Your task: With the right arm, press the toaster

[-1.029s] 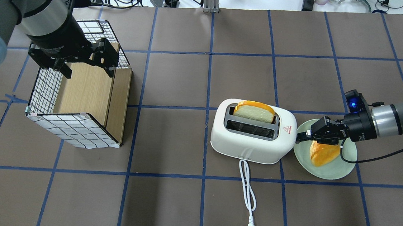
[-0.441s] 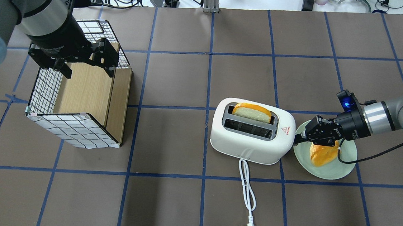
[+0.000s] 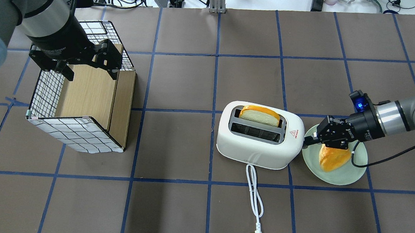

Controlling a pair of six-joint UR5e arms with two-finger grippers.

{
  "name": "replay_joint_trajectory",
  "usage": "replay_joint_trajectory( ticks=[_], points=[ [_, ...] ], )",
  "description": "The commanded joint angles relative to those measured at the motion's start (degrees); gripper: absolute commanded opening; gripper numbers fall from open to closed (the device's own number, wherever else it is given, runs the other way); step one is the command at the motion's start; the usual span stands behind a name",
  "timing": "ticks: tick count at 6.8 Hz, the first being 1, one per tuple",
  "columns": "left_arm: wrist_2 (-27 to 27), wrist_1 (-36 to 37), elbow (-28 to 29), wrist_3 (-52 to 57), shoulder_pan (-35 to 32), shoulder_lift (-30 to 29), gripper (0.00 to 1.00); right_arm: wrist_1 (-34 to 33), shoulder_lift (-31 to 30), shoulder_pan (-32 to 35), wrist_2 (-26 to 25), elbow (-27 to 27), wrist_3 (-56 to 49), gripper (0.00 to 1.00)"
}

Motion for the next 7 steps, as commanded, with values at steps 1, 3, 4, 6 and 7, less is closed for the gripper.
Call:
replay_joint_trajectory(
  ticks=[1, 3, 4, 6, 7],
  points=[
    [0.1, 0.0, 0.0, 0.0, 0.0, 0.0, 1.0, 0.9, -3.0, 4.0, -5.4, -8.5, 13.2, 0.0],
    [0.0, 0.0, 0.0, 0.0, 0.0, 0.0, 1.0, 3.6, -3.5, 10.3, -15.8, -20.1, 20.1, 0.02],
    [0.0, 0.0, 0.0, 0.0, 0.0, 0.0, 1.0, 4.4, -3.5, 14.0, -20.9, -25.1, 24.4, 0.06],
    [0.0, 0.0, 0.0, 0.0, 0.0, 0.0, 1.0, 3.7, -3.0, 25.3, -32.6, -29.8, 34.4, 0.18],
    [0.0, 0.0, 0.0, 0.0, 0.0, 0.0, 1.0, 2.3, -3.0, 28.4, -34.6, -29.9, 39.2, 0.24]
  ],
)
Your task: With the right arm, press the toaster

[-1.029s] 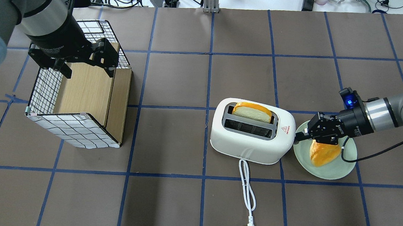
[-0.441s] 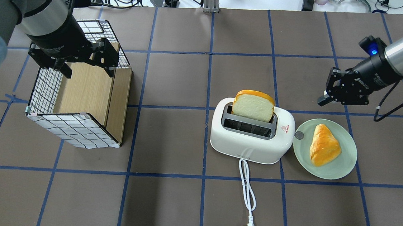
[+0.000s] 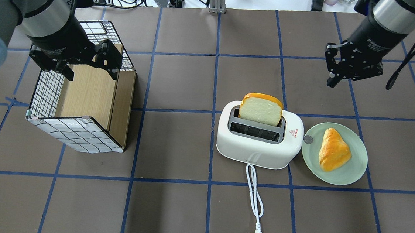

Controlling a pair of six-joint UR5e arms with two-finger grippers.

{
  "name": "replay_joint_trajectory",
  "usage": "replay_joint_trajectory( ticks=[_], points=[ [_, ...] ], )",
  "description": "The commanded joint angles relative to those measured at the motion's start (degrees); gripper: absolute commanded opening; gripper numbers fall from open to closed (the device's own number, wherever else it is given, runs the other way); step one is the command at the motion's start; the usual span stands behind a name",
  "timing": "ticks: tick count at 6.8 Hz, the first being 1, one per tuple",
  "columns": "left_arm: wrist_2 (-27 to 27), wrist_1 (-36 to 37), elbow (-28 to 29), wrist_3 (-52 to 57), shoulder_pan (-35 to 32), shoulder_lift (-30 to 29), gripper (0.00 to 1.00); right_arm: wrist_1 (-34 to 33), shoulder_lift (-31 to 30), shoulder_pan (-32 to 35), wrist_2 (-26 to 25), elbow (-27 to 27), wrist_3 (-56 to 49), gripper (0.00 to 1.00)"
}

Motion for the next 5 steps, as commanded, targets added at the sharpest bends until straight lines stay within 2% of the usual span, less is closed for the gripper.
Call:
replay_joint_trajectory(
  ticks=[1, 2, 3, 4, 5],
  points=[
    [0.0, 0.0, 0.0, 0.0, 0.0, 0.0, 1.0, -3.6, -0.2, 6.2, -6.3, -1.1, 6.9, 0.45],
    [0.0, 0.0, 0.0, 0.0, 0.0, 0.0, 1.0, -5.1, -0.3, 7.1, -10.4, -1.1, 7.0, 0.71],
    [0.0, 0.0, 0.0, 0.0, 0.0, 0.0, 1.0, -5.7, -0.3, 7.7, -11.0, -1.6, 6.8, 0.95],
    [0.0, 0.0, 0.0, 0.0, 0.0, 0.0, 1.0, -7.1, -0.3, 7.8, -9.5, -4.0, 6.6, 1.0],
    [0.0, 0.0, 0.0, 0.0, 0.0, 0.0, 1.0, -7.3, -0.3, 7.8, -9.3, -5.2, 5.2, 1.0]
  ],
)
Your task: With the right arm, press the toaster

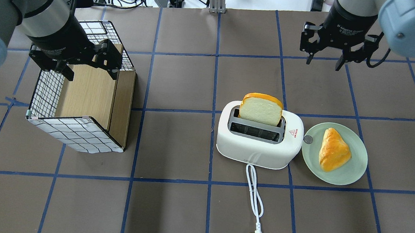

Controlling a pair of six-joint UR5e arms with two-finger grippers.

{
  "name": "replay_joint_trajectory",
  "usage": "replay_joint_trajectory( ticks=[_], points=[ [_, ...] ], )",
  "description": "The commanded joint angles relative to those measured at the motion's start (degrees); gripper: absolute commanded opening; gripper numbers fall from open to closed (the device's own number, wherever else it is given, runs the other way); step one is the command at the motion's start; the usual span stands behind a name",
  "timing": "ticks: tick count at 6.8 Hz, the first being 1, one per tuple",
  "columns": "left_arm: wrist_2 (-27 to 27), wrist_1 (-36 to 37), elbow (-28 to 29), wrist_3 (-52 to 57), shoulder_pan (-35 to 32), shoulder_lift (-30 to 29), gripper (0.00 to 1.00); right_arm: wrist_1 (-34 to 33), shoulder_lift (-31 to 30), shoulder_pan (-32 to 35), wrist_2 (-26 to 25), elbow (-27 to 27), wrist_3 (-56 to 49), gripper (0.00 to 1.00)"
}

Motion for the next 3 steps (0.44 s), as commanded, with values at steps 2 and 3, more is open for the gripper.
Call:
replay_joint_trajectory(
  ticks=[2, 3],
  points=[
    [0.0, 0.0, 0.0, 0.0, 0.0, 0.0, 1.0, -2.9, 0.0, 0.1, 0.5, -1.6, -2.8, 1.0],
    [0.0, 0.0, 0.0, 0.0, 0.0, 0.0, 1.0, -2.8, 0.0, 0.1, 0.6, -1.6, -2.7, 1.0]
  ],
)
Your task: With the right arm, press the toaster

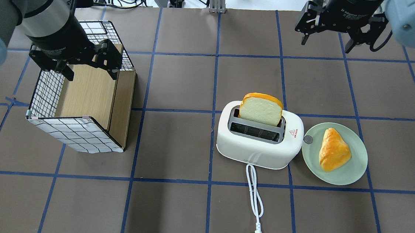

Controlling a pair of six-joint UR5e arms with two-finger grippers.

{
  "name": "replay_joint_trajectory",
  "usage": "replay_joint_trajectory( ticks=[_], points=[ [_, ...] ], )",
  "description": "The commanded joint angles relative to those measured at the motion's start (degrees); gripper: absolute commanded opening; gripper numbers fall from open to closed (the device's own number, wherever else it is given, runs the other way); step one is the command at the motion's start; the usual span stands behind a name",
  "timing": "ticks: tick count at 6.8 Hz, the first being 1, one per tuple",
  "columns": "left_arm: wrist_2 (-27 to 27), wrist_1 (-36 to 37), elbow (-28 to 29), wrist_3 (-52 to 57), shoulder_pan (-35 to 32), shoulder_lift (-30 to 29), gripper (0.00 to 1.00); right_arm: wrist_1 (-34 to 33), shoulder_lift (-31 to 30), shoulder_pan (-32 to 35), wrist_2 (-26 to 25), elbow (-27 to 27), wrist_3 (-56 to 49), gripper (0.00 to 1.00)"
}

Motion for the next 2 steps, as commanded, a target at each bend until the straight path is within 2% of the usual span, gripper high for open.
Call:
replay_joint_trajectory(
  ticks=[1, 2],
  points=[
    [0.1, 0.0, 0.0, 0.0, 0.0, 0.0, 1.0, -0.3, 0.0, -0.1, 0.1, 0.0, -0.1, 1.0],
    [0.0, 0.0, 0.0, 0.0, 0.0, 0.0, 1.0, -0.3, 0.0, -0.1, 0.1, 0.1, -0.2, 1.0]
  ],
)
